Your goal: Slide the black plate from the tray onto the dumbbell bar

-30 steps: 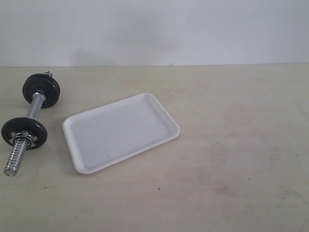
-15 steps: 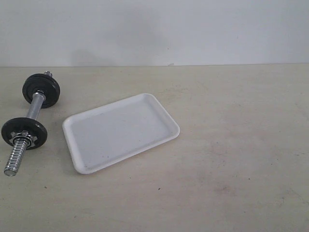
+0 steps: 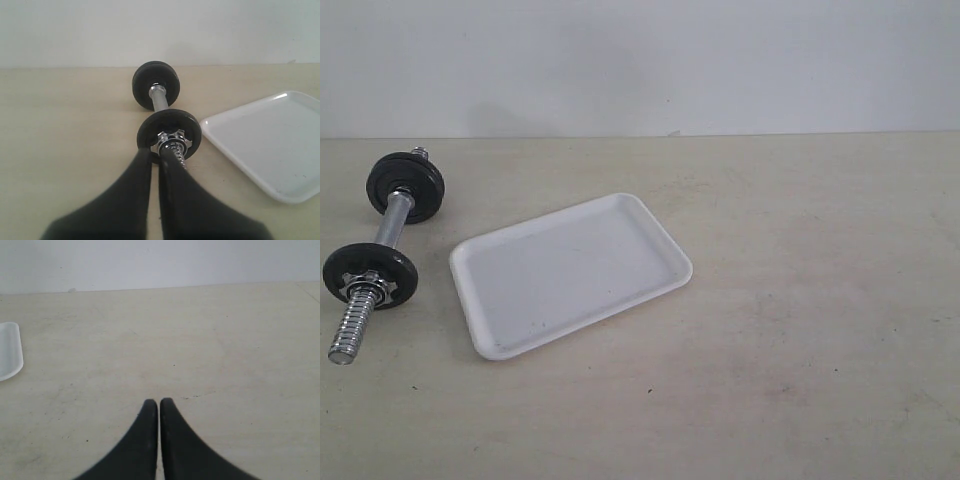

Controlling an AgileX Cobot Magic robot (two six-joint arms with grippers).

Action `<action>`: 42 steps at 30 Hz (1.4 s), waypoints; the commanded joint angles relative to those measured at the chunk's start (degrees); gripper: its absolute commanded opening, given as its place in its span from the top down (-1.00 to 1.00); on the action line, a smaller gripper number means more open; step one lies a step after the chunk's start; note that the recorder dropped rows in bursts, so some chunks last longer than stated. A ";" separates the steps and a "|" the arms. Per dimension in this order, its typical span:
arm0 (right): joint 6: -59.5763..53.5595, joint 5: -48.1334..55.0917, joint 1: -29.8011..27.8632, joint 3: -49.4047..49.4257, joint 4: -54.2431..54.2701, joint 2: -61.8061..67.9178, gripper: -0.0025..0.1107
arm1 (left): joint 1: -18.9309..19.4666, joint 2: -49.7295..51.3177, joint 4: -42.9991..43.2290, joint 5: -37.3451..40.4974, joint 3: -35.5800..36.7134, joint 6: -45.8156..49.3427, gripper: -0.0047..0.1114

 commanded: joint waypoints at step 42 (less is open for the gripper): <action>-0.09 -0.44 -0.35 -0.03 0.05 -0.31 0.96 | 0.14 -0.12 -0.19 0.10 0.19 -0.04 0.83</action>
